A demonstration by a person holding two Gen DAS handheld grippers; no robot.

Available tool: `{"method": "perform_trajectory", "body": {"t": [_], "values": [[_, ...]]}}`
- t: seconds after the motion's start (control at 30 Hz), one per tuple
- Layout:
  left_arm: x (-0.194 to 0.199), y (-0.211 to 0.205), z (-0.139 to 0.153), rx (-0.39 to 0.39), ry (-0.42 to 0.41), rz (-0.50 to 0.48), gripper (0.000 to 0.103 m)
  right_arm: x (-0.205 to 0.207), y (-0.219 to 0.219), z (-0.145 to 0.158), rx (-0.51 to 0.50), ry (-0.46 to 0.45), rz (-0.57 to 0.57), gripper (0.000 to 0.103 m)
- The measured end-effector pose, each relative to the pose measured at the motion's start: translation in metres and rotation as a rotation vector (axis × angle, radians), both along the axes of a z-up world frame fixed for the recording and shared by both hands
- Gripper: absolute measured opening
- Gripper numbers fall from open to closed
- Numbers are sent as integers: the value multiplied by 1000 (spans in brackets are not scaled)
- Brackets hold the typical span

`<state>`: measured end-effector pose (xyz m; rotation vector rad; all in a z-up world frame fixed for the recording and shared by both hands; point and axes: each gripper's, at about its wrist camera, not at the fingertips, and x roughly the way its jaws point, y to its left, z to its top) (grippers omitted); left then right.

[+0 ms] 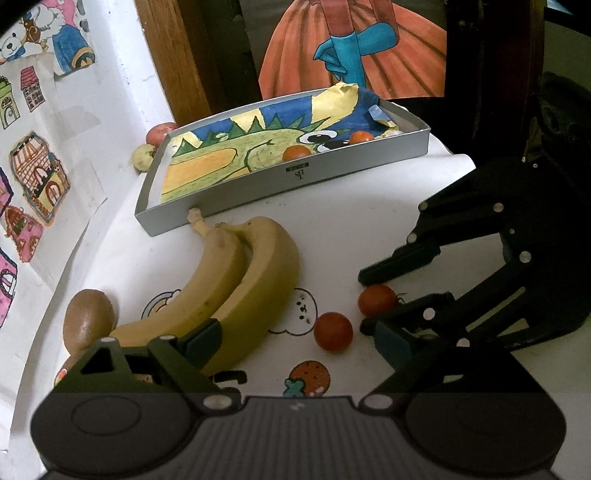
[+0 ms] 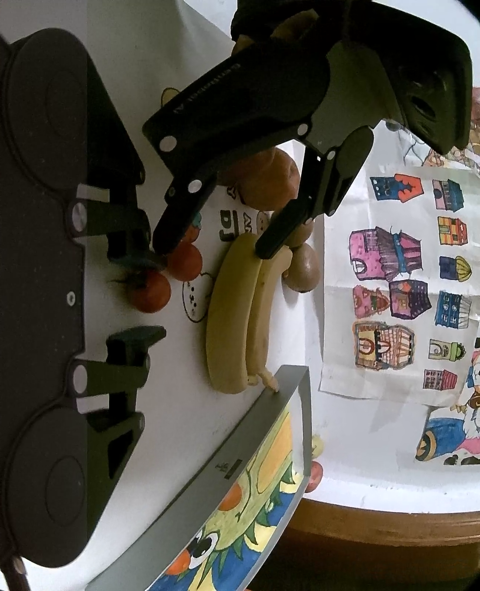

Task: Organize fruits
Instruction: 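Close the right tool on the cherry tomato while the left tool lowers around another tomato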

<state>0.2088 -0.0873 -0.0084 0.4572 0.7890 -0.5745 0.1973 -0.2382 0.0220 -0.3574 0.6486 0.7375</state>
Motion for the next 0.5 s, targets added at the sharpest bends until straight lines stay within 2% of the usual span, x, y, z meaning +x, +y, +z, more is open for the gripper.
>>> {"method": "perform_trajectory", "body": {"t": [0.23, 0.5], "values": [[-1, -1, 0, 1, -2, -5, 89, -3, -5, 1, 5, -11, -16, 25], [-5, -7, 0, -10, 11, -21, 80, -8, -25, 3, 22, -8, -79, 26]]}}
